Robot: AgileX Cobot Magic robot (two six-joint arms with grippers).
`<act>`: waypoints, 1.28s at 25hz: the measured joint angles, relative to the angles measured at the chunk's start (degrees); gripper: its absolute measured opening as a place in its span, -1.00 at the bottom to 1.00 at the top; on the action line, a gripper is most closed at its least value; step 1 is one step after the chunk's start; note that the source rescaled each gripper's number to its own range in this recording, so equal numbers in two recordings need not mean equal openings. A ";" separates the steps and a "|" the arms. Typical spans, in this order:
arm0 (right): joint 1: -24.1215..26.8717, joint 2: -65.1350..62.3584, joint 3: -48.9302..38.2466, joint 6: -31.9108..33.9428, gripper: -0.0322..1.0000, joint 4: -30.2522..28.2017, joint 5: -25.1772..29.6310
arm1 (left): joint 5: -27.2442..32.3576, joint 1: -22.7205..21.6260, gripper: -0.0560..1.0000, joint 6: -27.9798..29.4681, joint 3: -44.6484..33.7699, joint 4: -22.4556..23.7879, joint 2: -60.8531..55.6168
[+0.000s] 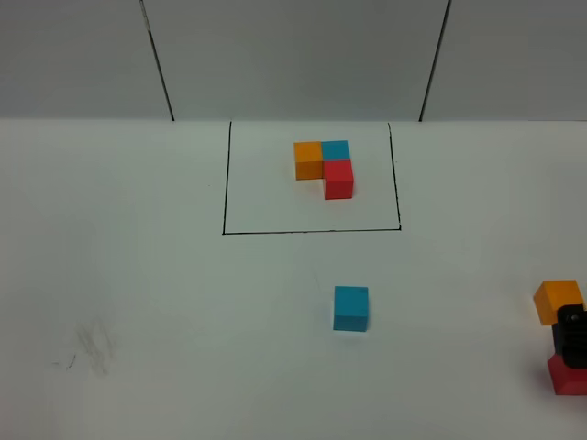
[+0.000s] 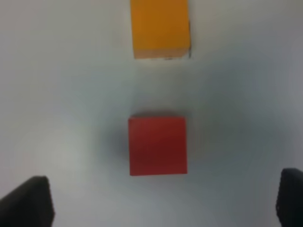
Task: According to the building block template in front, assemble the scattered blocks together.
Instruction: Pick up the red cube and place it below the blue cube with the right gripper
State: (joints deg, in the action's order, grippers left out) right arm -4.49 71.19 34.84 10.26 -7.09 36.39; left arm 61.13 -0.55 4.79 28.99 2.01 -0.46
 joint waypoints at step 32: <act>2.39 23.06 0.16 -0.11 -0.52 1.07 -12.35 | 0.00 0.00 0.36 0.00 0.00 0.00 0.00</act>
State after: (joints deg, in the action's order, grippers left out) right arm -2.10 94.26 34.99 10.15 -6.02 24.04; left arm 61.13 -0.55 4.79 28.99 2.01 -0.46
